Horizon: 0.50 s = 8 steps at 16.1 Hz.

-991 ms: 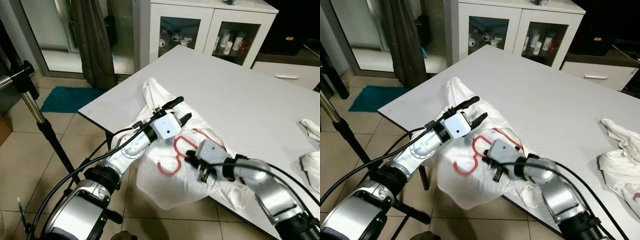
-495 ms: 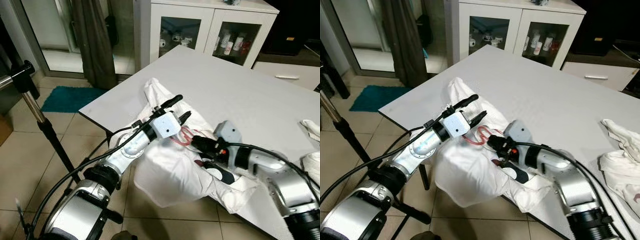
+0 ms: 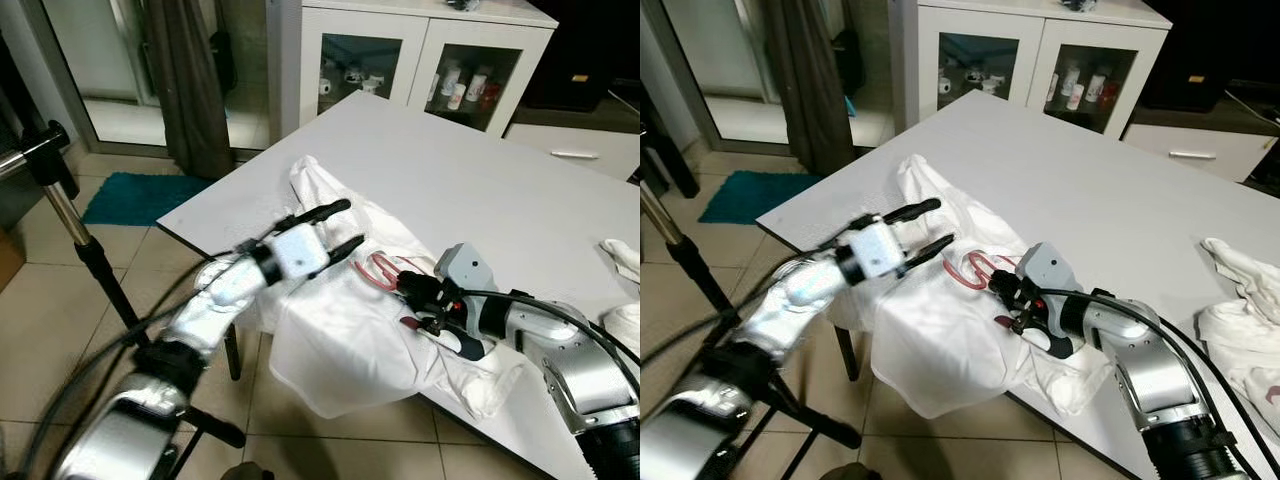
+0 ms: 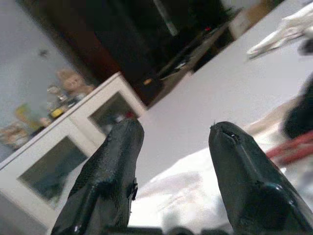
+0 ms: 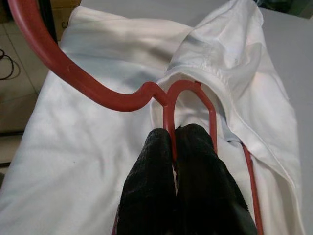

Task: Hang hanger

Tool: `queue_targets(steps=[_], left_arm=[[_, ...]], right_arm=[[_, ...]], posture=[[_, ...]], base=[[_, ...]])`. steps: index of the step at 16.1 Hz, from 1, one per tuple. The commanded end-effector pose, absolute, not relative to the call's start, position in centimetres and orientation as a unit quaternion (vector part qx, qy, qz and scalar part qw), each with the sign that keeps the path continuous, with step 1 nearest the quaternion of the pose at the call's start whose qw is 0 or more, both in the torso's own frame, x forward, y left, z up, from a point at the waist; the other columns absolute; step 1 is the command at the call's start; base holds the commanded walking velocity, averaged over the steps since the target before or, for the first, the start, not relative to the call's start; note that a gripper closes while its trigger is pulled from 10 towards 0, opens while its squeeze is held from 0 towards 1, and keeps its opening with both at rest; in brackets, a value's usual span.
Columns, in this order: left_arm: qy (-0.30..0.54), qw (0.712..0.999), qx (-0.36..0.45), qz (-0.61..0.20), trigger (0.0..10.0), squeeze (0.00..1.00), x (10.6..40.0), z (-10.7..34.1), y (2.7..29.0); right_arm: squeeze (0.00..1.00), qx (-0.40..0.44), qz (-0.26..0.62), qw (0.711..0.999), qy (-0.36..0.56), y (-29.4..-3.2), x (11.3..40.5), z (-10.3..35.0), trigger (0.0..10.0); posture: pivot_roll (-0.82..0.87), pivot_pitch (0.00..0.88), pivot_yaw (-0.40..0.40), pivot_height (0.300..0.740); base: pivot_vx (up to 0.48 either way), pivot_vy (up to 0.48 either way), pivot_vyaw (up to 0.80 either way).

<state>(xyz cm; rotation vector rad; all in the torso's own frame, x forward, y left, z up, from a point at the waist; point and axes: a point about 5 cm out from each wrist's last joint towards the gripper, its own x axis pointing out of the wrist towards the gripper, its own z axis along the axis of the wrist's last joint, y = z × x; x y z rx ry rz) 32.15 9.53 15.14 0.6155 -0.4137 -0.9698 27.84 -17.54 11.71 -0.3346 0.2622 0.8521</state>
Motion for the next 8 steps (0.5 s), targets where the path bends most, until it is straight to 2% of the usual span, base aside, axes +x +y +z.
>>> queue_targets(steps=[1,2,3,4,5,6,8], left_arm=[[-0.183,0.801,0.292,-0.489,10.0,0.0,31.6,15.1,9.5],[-0.175,0.784,0.311,-0.507,10.0,0.0,31.2,14.8,9.8],[-0.16,0.755,0.341,-0.537,10.0,0.0,30.5,14.2,10.2],[-0.153,0.745,0.352,-0.547,10.0,0.0,30.3,13.9,10.4],[-0.133,0.723,0.378,-0.563,10.0,0.0,29.9,13.4,11.0],[-0.118,0.707,0.403,-0.569,10.0,0.0,29.8,13.1,11.5],[-0.122,0.707,0.429,-0.549,10.0,0.0,30.4,13.4,12.1]], right_arm=[[0.0,-0.167,0.404,0.889,0.138,-17.9,27.9,11.2,2.7],[0.0,-0.174,0.403,0.888,0.139,-18.1,28.0,11.1,2.6],[0.0,-0.191,0.4,0.886,0.134,-18.2,28.2,11.1,1.9],[0.0,-0.194,0.399,0.886,0.131,-18.2,28.3,11.2,1.7],[0.0,-0.205,0.399,0.885,0.123,-18.3,28.4,11.3,1.1],[0.0,-0.212,0.399,0.885,0.114,-18.3,28.4,11.4,1.0],[0.0,-0.215,0.393,0.89,0.088,-18.3,28.7,11.9,0.0]], posture=[[0.03,0.0,-0.043,0.723],[0.03,0.0,-0.043,0.723],[0.04,0.0,-0.047,0.723],[0.04,0.0,-0.048,0.723],[0.04,0.0,-0.049,0.723],[0.04,0.0,-0.049,0.723],[0.03,0.0,-0.051,0.723]], base=[[0.0,0.0,0.0],[0.0,0.0,0.0],[0.0,0.0,0.0],[0.0,0.0,0.0],[0.0,0.0,0.0],[0.0,0.0,0.0],[0.0,0.0,0.0]])
